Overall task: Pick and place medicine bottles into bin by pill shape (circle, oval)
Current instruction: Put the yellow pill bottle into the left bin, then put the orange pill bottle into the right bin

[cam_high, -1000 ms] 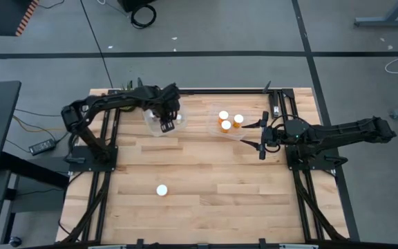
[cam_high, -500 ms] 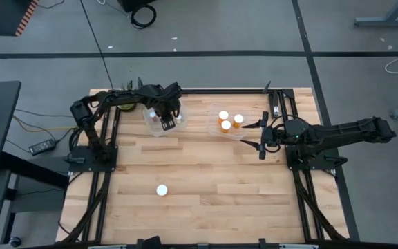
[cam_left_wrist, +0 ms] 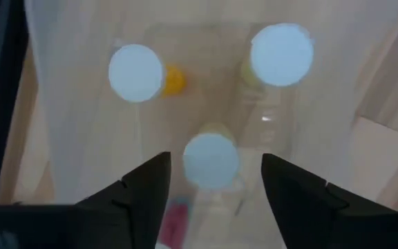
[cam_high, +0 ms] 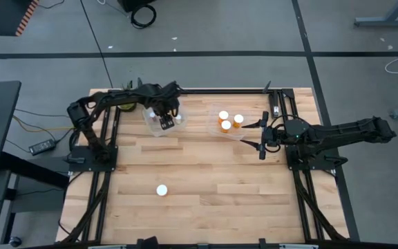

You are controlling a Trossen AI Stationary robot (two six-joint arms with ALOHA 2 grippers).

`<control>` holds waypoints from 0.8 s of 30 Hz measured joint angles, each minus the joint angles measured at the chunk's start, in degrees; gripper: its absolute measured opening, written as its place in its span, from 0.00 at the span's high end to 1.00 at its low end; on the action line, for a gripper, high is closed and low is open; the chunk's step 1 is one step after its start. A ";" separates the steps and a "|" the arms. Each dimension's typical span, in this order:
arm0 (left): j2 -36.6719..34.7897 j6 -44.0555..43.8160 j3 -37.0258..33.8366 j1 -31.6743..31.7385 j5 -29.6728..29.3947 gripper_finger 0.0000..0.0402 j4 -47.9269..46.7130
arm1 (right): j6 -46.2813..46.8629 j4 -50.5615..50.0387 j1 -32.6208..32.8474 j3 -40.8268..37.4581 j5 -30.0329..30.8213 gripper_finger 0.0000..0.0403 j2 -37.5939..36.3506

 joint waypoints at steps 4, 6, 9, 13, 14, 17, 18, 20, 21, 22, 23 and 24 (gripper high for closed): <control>-2.80 -1.43 0.00 -0.16 -0.03 0.37 -2.59 | 0.00 0.00 0.02 0.00 -0.02 0.37 0.00; -4.44 -2.76 0.00 -0.72 0.07 0.37 -4.21 | 0.00 0.02 0.02 0.00 0.00 0.37 0.00; -6.82 -5.88 0.02 -2.84 3.90 0.38 -5.81 | 0.00 0.04 0.02 0.00 -0.01 0.37 0.00; -8.20 -13.63 0.04 -8.29 12.13 0.41 -5.98 | 0.00 0.02 0.02 0.00 0.00 0.37 0.00; -8.20 -15.86 0.04 -10.07 13.09 0.41 -6.04 | 0.00 0.03 0.00 0.00 -0.01 0.37 0.00; -7.72 -22.24 0.04 -16.53 13.48 0.42 -6.10 | 0.09 -0.09 0.02 0.00 0.00 0.37 0.00; -7.51 -23.98 0.04 -18.74 13.43 0.43 -6.16 | 0.11 -0.11 0.02 0.00 0.00 0.37 0.00; -7.12 -27.92 0.02 -23.57 13.41 0.42 -5.96 | 0.18 -0.33 0.02 0.00 0.00 0.37 0.00; -6.91 -30.02 0.04 -25.86 13.46 0.42 -5.39 | 0.32 -0.39 0.02 0.00 0.00 0.37 0.02; -6.75 -32.20 0.03 -27.97 13.49 0.41 -5.49 | 0.35 -0.51 0.02 0.00 0.00 0.37 0.02; -6.74 -34.17 0.00 -30.19 13.38 0.40 -5.87 | 0.36 -0.52 0.02 0.00 0.00 0.37 0.02; -6.80 -36.68 0.00 -32.33 13.44 0.40 -5.62 | 0.55 -0.59 0.01 0.00 0.00 0.37 0.02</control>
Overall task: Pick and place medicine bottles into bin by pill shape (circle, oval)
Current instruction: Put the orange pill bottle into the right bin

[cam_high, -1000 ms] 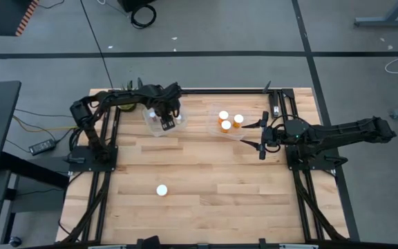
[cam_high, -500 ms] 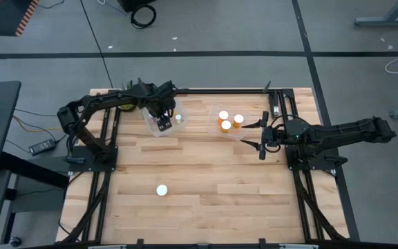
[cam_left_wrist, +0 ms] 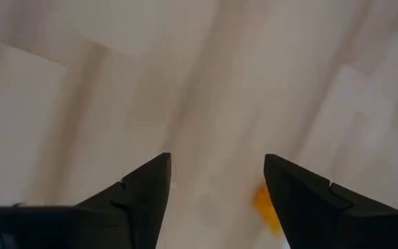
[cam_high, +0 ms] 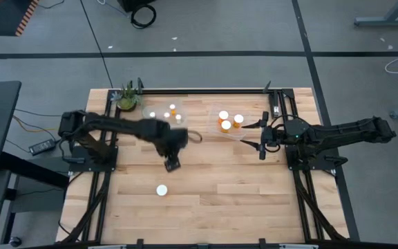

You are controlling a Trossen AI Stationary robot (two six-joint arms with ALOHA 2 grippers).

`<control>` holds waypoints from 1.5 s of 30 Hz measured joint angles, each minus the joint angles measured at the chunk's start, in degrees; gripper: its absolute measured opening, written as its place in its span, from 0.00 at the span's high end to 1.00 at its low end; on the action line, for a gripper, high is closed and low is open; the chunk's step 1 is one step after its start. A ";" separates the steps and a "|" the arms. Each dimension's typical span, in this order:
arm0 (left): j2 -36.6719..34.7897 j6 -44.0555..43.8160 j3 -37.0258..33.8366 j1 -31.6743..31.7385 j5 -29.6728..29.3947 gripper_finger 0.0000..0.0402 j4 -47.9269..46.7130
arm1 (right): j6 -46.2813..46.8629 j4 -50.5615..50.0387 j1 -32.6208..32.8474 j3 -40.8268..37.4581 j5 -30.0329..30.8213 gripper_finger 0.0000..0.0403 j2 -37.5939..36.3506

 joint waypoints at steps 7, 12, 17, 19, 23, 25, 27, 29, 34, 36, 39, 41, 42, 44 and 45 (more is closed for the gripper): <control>0.00 -18.80 0.02 -12.19 -3.91 0.36 0.23 | 0.37 -0.25 -0.01 0.00 0.00 0.37 0.00; 0.00 -27.79 0.02 -18.25 -4.56 0.35 0.00 | 0.51 -0.28 0.00 0.00 0.01 0.37 0.00; 0.00 -34.93 0.02 -23.76 -2.32 0.35 -4.72 | 0.61 -0.28 -0.02 0.00 0.02 0.37 0.00; 0.00 -38.14 0.02 -25.72 -2.21 0.36 -6.91 | 0.61 -0.25 0.00 0.00 0.02 0.37 0.00; 0.00 -43.66 0.02 -29.15 -3.42 0.39 -8.56 | 0.62 -0.24 -0.01 0.00 0.02 0.37 0.00; 0.00 -46.51 0.02 -30.55 -5.35 0.39 -8.11 | 0.70 -0.24 0.00 0.00 0.02 0.37 0.00; 0.00 -48.92 0.02 -31.49 -5.99 0.38 -7.54 | 0.71 -0.24 0.00 0.00 0.02 0.37 0.00; 0.00 -50.12 0.02 -32.19 -6.09 0.36 -7.18 | 0.72 -0.20 0.00 0.00 0.02 0.37 -0.01; 2.74 -50.77 0.02 -32.78 -6.14 0.30 -7.01 | 0.74 -0.15 -0.01 0.00 0.02 0.37 0.00; 4.49 -49.58 0.02 -32.58 -6.14 0.28 -6.34 | 0.74 -0.09 0.00 0.00 0.02 0.37 0.00; 6.56 -46.65 0.02 -31.63 -5.92 0.25 -4.55 | 0.77 0.11 0.00 0.00 0.02 0.37 -0.01; 7.53 -45.01 0.02 -31.11 -5.95 0.24 -3.20 | 0.76 0.14 0.01 0.00 0.02 0.37 0.00; 7.97 -44.43 0.02 -30.78 -5.97 0.23 -2.81 | 0.77 0.20 0.00 0.00 0.02 0.37 0.00; 8.96 -42.88 0.02 -30.21 -5.98 0.23 -2.42 | 0.76 0.18 0.01 0.00 0.02 0.37 0.00; 9.39 -42.22 0.02 -29.88 -6.00 0.23 -2.42 | 0.77 0.20 -0.02 0.00 0.02 0.37 0.00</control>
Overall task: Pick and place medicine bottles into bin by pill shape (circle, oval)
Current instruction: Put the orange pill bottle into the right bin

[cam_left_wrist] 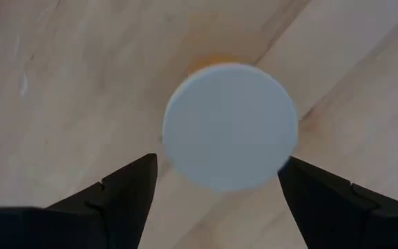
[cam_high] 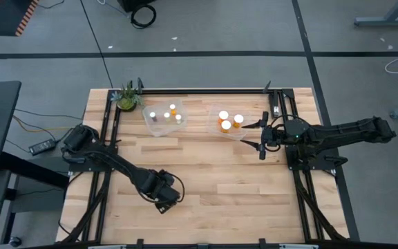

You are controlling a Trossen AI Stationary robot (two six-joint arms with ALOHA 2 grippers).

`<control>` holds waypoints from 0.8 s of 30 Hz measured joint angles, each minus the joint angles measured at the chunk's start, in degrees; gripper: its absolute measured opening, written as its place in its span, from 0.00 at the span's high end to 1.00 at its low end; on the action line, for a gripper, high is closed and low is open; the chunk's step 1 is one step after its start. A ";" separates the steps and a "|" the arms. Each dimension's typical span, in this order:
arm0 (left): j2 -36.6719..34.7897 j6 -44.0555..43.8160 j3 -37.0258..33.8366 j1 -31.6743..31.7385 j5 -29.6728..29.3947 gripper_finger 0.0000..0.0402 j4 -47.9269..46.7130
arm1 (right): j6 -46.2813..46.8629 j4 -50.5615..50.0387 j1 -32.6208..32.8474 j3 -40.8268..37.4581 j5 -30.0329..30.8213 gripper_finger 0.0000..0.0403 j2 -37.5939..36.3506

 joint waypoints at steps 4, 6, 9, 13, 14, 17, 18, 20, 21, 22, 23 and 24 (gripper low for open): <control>1.34 2.66 0.00 1.80 -0.35 0.24 0.37 | 0.00 0.02 0.01 0.00 0.00 0.37 0.00; 1.60 3.98 0.00 2.64 -0.39 0.25 1.00 | 0.00 -0.01 0.01 0.00 0.00 0.37 0.00; 1.60 5.22 0.00 3.89 -0.42 0.29 2.44 | 0.00 -0.07 0.02 0.00 0.00 0.37 -0.02; 1.60 6.26 0.00 5.08 0.04 0.36 2.82 | -0.02 -0.11 0.02 0.00 0.00 0.37 -0.02; 1.60 6.72 0.00 5.31 0.40 0.39 2.78 | 0.00 -0.09 0.00 0.00 0.00 0.37 -0.02; 1.60 6.96 0.00 5.98 0.90 0.46 2.68 | -0.02 -0.17 0.01 0.00 0.00 0.37 -0.02; 1.60 7.11 0.00 6.21 0.97 0.48 2.69 | -0.02 -0.15 0.01 0.00 0.00 0.37 -0.02; 1.60 8.38 0.00 6.80 1.46 0.49 2.72 | -0.11 -0.14 0.01 0.00 0.00 0.37 -0.01; 1.60 9.18 0.00 7.13 1.52 0.49 2.77 | -0.29 0.00 0.00 0.00 0.00 0.37 -0.02; 1.60 10.10 0.00 7.59 1.51 0.49 2.92 | -0.35 0.14 0.02 0.00 0.00 0.37 -0.02; 1.60 11.23 0.00 8.18 1.53 0.49 3.24 | -0.37 0.29 0.00 0.00 0.00 0.37 0.00; 1.60 12.01 0.00 8.81 1.53 0.49 3.75 | -0.37 0.41 0.02 0.00 0.00 0.37 -0.01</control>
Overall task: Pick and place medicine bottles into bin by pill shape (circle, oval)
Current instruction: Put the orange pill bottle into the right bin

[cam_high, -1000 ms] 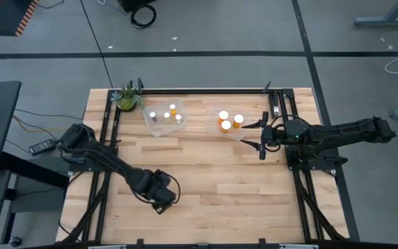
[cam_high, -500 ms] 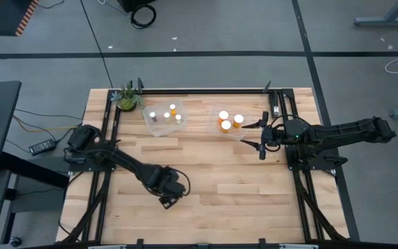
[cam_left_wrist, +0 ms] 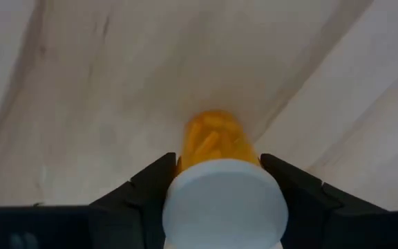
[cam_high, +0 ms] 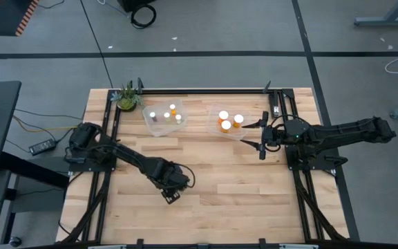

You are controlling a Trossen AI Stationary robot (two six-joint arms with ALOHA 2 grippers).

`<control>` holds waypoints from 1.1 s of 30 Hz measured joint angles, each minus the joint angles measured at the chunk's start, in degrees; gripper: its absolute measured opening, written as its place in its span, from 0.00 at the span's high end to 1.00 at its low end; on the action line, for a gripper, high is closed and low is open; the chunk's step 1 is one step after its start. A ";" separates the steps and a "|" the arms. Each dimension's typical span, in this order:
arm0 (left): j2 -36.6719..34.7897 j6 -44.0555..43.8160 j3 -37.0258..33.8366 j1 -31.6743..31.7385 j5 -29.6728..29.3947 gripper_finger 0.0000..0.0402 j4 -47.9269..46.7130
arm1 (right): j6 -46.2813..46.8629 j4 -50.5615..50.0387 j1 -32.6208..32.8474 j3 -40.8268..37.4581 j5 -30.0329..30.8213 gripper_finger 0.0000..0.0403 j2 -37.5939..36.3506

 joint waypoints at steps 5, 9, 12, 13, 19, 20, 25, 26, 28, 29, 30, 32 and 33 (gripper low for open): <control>0.00 7.15 0.00 4.33 0.28 0.43 4.27 | -0.02 0.05 0.00 0.00 0.00 0.37 -0.01; 0.00 13.25 0.24 8.94 2.16 0.46 7.80 | -0.03 0.04 0.00 0.00 0.00 0.37 -0.01; -0.02 17.31 1.27 12.66 3.40 0.48 9.04 | -0.04 0.03 0.00 0.00 0.00 0.37 -0.01; -0.02 18.63 1.78 13.89 3.45 0.48 8.96 | -0.04 0.03 -0.02 0.00 0.00 0.37 -0.01; -0.04 27.22 6.33 20.01 3.41 0.45 9.04 | -0.07 0.00 -0.02 0.00 0.00 0.37 -0.01; -0.04 28.63 7.17 20.87 3.32 0.44 9.08 | -0.07 -0.01 -0.01 0.00 0.00 0.37 0.00; -0.11 35.34 10.11 25.06 1.29 0.47 11.44 | -0.09 -0.30 -0.01 0.00 0.02 0.37 -0.01; -0.11 36.33 10.35 25.88 0.66 0.48 12.21 | -0.09 -0.30 -0.02 0.00 0.01 0.37 -0.01; 0.33 38.16 10.82 27.28 0.35 0.48 14.05 | -0.09 -0.40 -0.01 0.00 0.02 0.37 0.01; 0.96 38.64 11.34 27.97 0.39 0.48 15.05 | -0.09 -0.42 0.00 0.00 0.02 0.37 -0.01; 1.72 39.37 12.02 28.58 0.37 0.48 15.07 | -0.09 -0.46 -0.02 0.00 0.02 0.37 -0.01; 4.10 41.18 14.02 29.43 0.42 0.47 14.46 | -0.08 -0.51 -0.02 0.00 0.03 0.37 -0.01; 5.60 42.18 15.49 29.74 0.42 0.46 14.27 | -0.09 -0.60 -0.01 0.00 0.26 0.37 -0.01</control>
